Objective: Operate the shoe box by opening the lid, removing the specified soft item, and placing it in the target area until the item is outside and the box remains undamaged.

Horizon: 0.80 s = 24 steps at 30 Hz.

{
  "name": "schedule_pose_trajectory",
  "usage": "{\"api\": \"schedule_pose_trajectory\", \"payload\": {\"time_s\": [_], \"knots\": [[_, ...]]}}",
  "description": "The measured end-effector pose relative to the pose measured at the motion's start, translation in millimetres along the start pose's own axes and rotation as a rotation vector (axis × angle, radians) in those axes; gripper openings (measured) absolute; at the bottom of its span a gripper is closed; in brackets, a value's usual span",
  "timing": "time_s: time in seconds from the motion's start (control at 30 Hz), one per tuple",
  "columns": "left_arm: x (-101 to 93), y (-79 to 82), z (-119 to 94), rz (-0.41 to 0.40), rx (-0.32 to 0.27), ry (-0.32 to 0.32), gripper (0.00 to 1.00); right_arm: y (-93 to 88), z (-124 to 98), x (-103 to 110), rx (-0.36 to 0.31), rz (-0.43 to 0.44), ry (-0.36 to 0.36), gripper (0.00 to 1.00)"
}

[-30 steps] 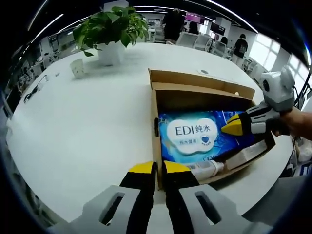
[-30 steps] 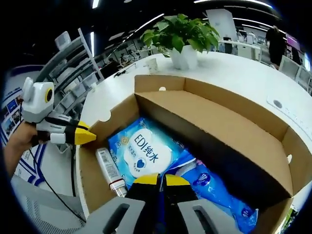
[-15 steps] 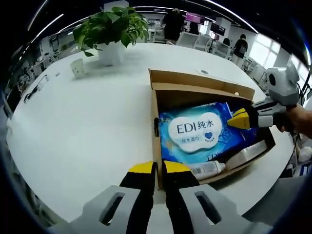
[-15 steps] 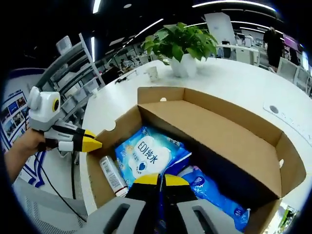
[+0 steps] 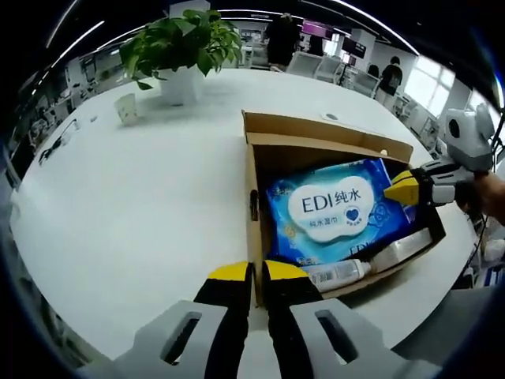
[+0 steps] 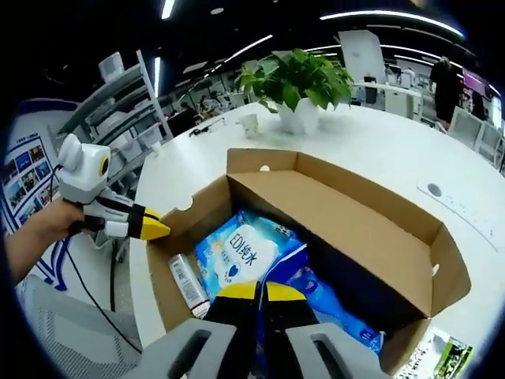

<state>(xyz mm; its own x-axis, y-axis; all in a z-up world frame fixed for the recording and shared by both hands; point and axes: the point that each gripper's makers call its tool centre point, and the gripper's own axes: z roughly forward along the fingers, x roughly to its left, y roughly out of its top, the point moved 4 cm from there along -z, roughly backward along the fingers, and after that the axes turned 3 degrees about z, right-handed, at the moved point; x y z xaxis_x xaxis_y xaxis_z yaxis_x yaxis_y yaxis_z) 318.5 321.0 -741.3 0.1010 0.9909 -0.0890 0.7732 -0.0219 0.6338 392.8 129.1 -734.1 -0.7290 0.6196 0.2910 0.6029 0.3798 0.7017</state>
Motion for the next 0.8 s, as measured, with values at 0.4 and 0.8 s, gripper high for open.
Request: {"api": "schedule_pose_trajectory", "payload": {"time_s": [0.4, 0.8], "knots": [[-0.1, 1.4, 0, 0.034, 0.024, 0.003, 0.04, -7.4, -26, -12, -0.023, 0.020, -0.022, 0.00], [-17.0, 37.1, -16, 0.121, -0.066, -0.020, 0.08, -16.1, -37, -20, -0.036, 0.070, -0.038, 0.00]]}}
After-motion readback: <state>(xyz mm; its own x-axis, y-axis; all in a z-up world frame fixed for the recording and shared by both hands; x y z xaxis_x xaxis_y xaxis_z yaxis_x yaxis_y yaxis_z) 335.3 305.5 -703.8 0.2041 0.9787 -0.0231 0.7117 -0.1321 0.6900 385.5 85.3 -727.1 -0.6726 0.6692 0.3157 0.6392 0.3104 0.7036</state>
